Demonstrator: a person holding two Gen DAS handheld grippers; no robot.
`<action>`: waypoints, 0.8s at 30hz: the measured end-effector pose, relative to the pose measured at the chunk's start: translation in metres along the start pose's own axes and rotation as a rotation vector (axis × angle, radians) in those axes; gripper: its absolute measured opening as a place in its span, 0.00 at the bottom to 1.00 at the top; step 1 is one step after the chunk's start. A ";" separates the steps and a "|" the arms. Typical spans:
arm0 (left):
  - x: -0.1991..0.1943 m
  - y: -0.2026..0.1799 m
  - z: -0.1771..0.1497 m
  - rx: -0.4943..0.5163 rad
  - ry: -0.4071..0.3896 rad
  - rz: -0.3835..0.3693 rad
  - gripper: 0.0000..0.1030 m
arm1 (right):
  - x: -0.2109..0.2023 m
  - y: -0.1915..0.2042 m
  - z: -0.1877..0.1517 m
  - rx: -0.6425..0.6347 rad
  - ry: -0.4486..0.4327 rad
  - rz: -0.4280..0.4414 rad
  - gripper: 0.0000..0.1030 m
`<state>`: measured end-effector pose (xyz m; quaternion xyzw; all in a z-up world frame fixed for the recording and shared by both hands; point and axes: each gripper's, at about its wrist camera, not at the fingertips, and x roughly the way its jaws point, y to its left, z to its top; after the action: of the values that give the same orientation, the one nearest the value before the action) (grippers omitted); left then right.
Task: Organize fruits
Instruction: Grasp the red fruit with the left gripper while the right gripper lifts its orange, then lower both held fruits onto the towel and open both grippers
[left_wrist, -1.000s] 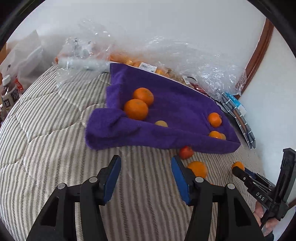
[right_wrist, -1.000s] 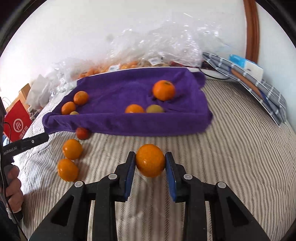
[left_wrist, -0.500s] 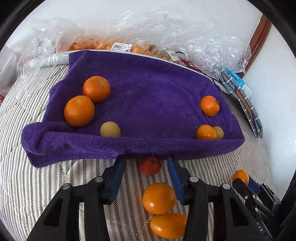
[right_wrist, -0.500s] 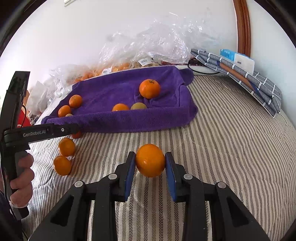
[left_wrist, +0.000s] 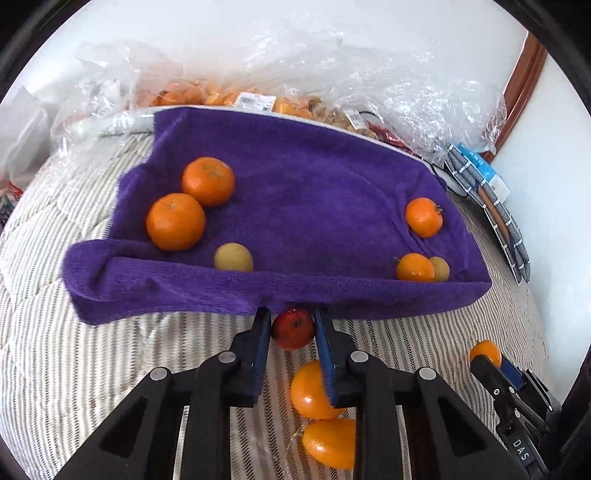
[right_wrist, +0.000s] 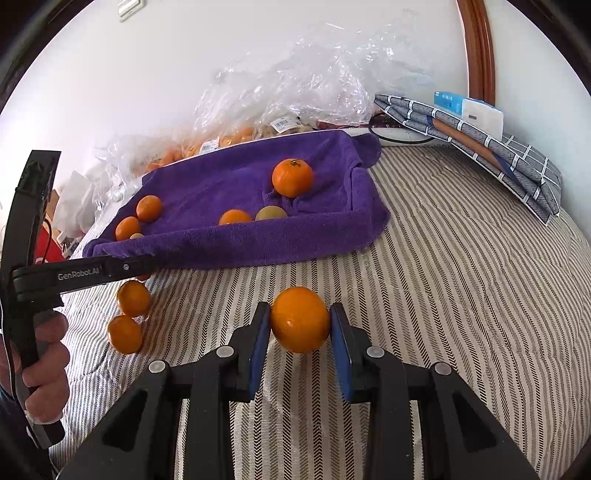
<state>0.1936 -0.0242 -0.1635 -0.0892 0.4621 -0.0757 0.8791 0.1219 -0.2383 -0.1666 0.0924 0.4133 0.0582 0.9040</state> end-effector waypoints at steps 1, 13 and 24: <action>-0.004 0.003 -0.001 0.001 -0.008 0.003 0.23 | 0.000 0.000 0.000 0.001 -0.001 0.005 0.31; -0.048 0.045 -0.002 -0.048 -0.087 0.036 0.23 | -0.023 0.012 0.019 -0.049 -0.044 0.017 0.31; -0.054 0.056 0.038 -0.073 -0.155 0.007 0.23 | -0.018 0.017 0.064 -0.070 -0.106 -0.017 0.31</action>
<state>0.1973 0.0453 -0.1123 -0.1249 0.3953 -0.0486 0.9087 0.1581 -0.2328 -0.1084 0.0601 0.3635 0.0598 0.9277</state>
